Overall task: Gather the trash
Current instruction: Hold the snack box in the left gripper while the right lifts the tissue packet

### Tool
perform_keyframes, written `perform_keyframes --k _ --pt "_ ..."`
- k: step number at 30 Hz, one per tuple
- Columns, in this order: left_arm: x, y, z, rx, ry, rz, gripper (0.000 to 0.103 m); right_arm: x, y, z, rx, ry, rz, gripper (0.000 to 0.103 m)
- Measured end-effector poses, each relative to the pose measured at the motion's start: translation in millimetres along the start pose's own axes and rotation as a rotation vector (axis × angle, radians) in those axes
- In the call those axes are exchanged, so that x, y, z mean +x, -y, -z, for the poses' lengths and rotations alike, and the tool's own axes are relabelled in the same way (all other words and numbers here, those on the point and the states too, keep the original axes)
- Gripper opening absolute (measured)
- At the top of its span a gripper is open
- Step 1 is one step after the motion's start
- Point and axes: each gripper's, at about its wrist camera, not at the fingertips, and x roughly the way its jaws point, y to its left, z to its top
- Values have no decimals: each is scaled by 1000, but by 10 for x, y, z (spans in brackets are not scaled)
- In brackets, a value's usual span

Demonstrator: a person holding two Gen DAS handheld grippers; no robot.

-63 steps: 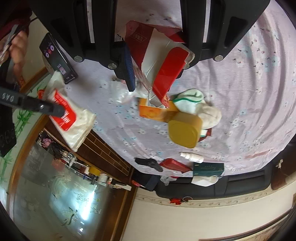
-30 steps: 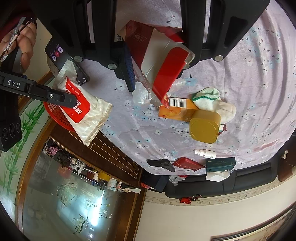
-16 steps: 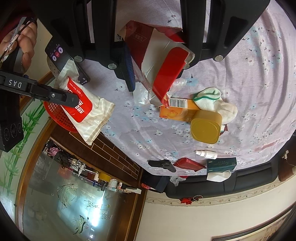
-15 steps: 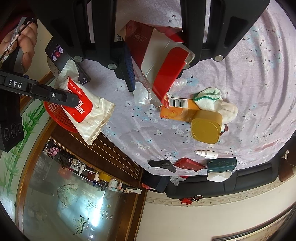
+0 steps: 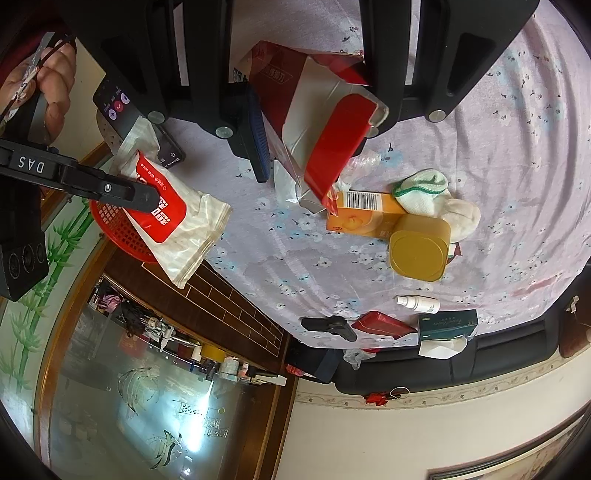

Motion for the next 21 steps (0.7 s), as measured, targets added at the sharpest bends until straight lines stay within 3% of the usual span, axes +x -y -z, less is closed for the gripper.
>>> perform_keyframes --k 21 --pt "48 152 -89 31 -3 15 29 -132 122 -26 24 31 -11 28"
